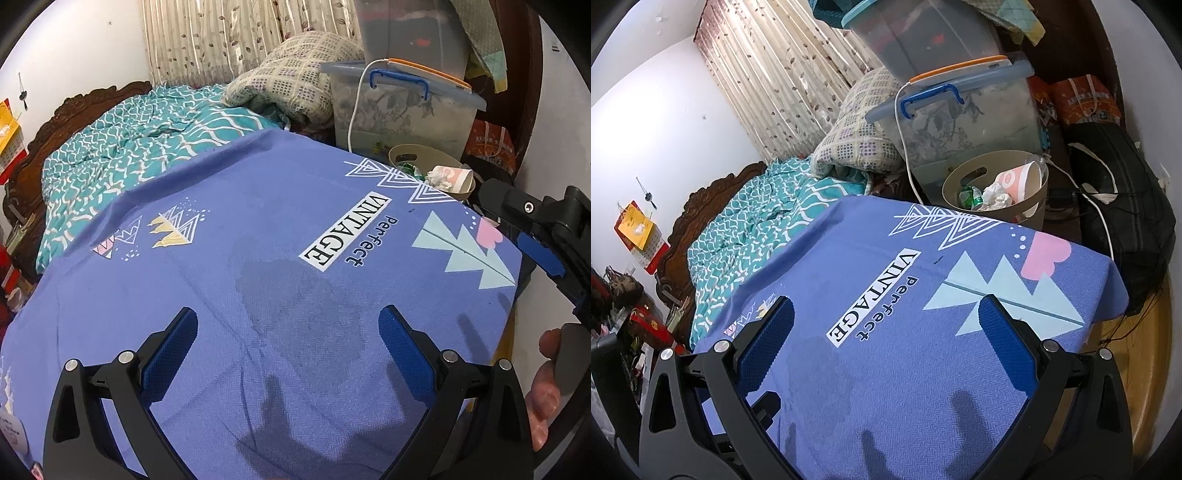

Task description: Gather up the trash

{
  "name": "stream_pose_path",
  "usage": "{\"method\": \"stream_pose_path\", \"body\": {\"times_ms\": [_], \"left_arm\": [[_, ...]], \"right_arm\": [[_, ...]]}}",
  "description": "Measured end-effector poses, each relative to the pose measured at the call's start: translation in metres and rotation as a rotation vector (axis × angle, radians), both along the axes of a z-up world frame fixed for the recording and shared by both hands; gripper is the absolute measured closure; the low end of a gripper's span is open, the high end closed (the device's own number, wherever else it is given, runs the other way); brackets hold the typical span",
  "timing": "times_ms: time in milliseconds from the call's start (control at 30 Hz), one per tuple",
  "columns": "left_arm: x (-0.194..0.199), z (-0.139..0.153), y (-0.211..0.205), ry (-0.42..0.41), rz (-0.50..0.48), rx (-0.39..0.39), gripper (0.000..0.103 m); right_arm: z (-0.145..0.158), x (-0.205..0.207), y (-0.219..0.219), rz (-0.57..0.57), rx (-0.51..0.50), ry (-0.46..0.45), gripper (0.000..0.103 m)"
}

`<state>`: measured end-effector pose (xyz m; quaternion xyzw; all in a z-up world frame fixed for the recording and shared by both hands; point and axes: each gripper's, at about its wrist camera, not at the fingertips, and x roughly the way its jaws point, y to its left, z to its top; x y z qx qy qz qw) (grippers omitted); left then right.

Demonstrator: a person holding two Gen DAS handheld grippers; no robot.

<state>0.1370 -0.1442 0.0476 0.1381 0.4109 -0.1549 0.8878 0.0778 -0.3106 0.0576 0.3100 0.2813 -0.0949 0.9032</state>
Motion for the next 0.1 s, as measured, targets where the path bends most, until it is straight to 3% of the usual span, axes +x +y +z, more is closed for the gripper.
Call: {"method": "stream_pose_path", "body": {"times_ms": [100], "left_arm": [[0.0003,0.0002,0.0008,-0.002,0.006,0.002,0.008]], "right_arm": [[-0.0003,-0.0002,-0.0009,0.003,0.002,0.002,0.004]]}}
